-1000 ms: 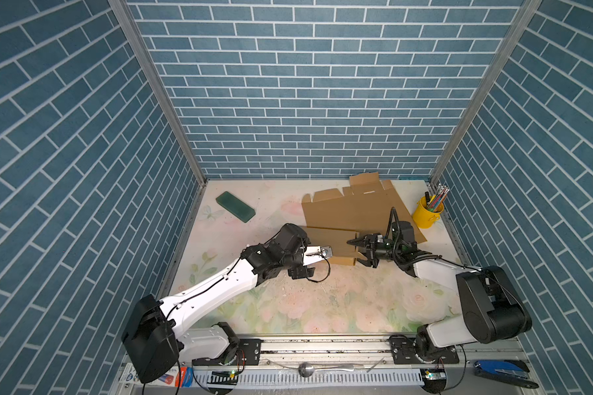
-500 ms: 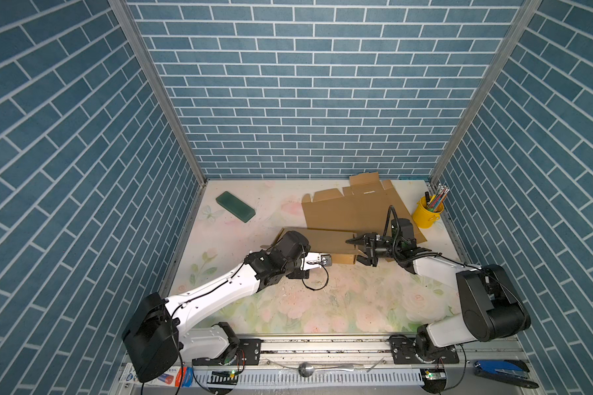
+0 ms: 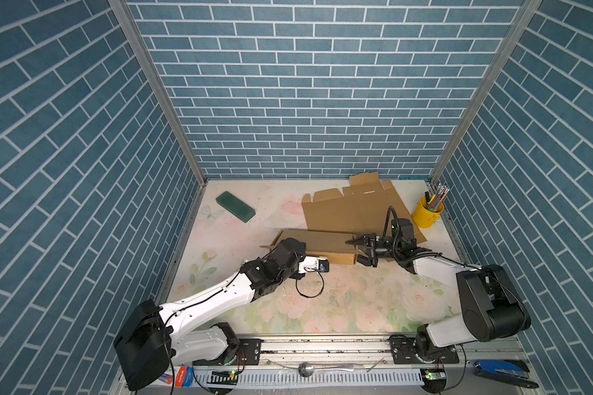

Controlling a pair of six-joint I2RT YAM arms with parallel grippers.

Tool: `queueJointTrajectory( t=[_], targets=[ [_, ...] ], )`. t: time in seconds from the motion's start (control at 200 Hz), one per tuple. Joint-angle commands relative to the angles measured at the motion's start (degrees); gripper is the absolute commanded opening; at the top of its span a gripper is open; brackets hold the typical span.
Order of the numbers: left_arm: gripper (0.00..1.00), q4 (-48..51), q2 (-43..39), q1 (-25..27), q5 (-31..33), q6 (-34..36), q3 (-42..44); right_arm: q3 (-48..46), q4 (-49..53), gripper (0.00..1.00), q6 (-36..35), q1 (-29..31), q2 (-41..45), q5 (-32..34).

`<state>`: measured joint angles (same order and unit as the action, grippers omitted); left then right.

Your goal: Fold the paper box

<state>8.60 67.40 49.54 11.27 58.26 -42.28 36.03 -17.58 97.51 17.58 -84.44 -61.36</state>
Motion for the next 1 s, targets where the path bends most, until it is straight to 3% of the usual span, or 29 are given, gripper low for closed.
queueJointTrajectory(
  t=[0.0, 0.165, 0.655, 0.995],
  targets=[
    [0.64, -0.05, -0.4, 0.32, 0.21, 0.72, 0.01, 0.08, -2.82, 0.5, 3.44, 0.35, 1.56, -2.97],
    [0.61, 0.54, -0.57, 0.38, 0.32, 0.28, -0.34, -0.5, -3.09, 0.59, 3.73, 0.35, 2.09, -2.54],
    [0.55, 2.94, -0.83, 0.25, 0.79, -1.28, -1.16, -1.93, -3.18, 0.74, 3.58, 0.09, 4.26, -1.35],
    [0.52, 14.87, 0.78, -0.27, 0.12, -5.57, -6.83, -0.36, -0.64, 0.76, 1.92, -4.74, 8.73, -1.19]
  ],
)
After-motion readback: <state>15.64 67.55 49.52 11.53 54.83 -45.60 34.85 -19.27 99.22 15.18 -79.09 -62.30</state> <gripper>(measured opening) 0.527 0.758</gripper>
